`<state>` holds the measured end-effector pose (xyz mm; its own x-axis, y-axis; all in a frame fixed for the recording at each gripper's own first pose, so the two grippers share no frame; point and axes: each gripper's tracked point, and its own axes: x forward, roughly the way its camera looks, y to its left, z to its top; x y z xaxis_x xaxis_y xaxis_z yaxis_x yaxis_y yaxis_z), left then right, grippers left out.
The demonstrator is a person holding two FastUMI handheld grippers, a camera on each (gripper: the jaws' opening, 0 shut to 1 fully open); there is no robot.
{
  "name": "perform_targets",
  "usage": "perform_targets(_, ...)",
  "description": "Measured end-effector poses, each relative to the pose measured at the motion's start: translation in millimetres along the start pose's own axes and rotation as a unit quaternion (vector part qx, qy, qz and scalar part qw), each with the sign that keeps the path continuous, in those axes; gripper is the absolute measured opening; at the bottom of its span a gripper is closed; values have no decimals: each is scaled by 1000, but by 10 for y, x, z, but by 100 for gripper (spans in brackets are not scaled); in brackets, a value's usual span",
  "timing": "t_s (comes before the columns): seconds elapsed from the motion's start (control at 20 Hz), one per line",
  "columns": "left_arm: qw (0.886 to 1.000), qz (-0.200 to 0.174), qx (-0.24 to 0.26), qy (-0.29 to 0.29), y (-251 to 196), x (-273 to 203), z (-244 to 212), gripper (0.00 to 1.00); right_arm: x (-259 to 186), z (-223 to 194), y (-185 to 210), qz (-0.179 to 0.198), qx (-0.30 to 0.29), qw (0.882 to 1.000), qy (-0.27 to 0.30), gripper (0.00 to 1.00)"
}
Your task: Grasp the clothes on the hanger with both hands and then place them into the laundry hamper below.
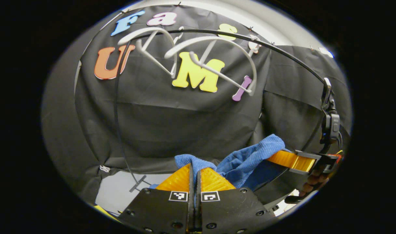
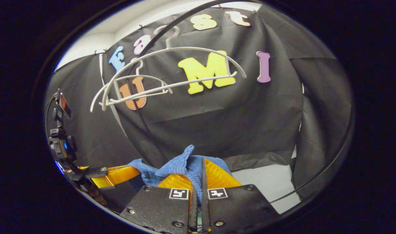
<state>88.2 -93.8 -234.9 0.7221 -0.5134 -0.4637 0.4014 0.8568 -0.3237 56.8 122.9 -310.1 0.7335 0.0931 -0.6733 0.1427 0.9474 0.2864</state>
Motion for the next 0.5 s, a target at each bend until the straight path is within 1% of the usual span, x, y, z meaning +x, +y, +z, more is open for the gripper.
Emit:
perform_targets(0.1, 1000, 15, 13, -7, -17, 3, 2, 1, 60, 17, 98, 11, -10, 1000, -1, 8)
perform_targets(0.2, 999, 22, 30, -19, -42, -18, 59, 1, 112, 42, 232, 22, -17, 1000, -7, 8)
perform_targets(0.4, 996, 40, 59, -55, -64, -158, 267, 1, 121, 307, 477, 56, -16, 998, -32, 9)
perform_targets(0.45, 995, 39, 59, -66, -79, -207, 341, 9, 89, 404, 548, 69, -13, 997, -44, 8)
perform_targets(0.5, 995, 38, 56, -77, -56, -197, 441, 9, 69, 470, 590, 80, -7, 995, -52, 8)
